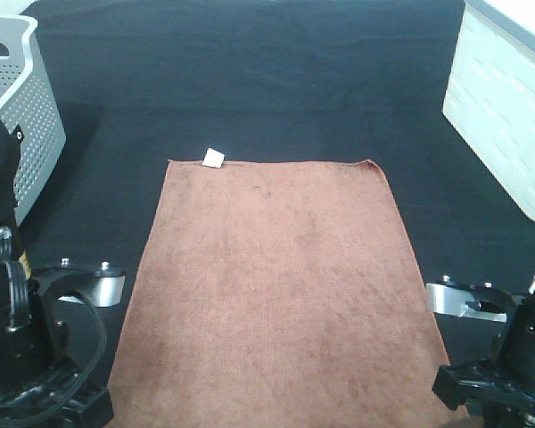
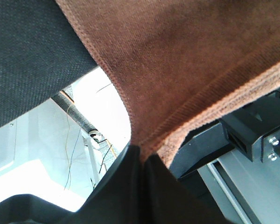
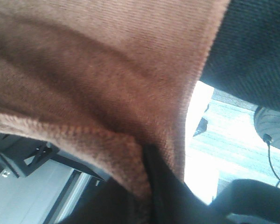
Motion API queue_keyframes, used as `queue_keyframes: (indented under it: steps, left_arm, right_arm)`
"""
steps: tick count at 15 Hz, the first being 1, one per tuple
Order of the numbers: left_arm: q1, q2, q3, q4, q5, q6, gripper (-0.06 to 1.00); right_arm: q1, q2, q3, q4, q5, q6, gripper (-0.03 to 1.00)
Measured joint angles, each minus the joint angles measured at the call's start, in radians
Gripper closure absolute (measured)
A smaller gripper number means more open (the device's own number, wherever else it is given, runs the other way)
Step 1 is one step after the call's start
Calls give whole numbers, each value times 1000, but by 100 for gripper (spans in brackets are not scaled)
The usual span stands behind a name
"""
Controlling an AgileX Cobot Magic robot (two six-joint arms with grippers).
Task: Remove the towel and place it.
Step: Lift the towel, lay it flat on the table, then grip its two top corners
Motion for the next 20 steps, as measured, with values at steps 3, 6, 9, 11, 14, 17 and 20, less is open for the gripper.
queue_keyframes:
  steps: [3, 6, 9, 11, 14, 17, 20]
  left_arm:
    - [-34, 1, -2, 5, -12, -3, 94]
    - [-52, 1, -10, 9, -25, -10, 83]
    - [-70, 1, -12, -34, -26, -11, 36]
    - [-100, 1, -19, -36, -37, -11, 15]
    - [-125, 1, -52, -37, -44, -1, 11]
    - [-126, 1, -140, 27, -52, 20, 10]
    - [-80, 20, -316, 203, -40, 16, 10]
  right_arm:
    - [0, 0, 0, 15, 0, -21, 93]
    - [-3, 0, 0, 16, 0, -23, 83]
    - [-5, 0, 0, 24, 0, -15, 47]
    - [-5, 0, 0, 26, -1, -14, 30]
    - [-5, 0, 0, 31, -29, -13, 24]
    - [-5, -16, -37, 2, -48, -15, 23]
    - [-5, -61, -237, -115, -46, 35, 23]
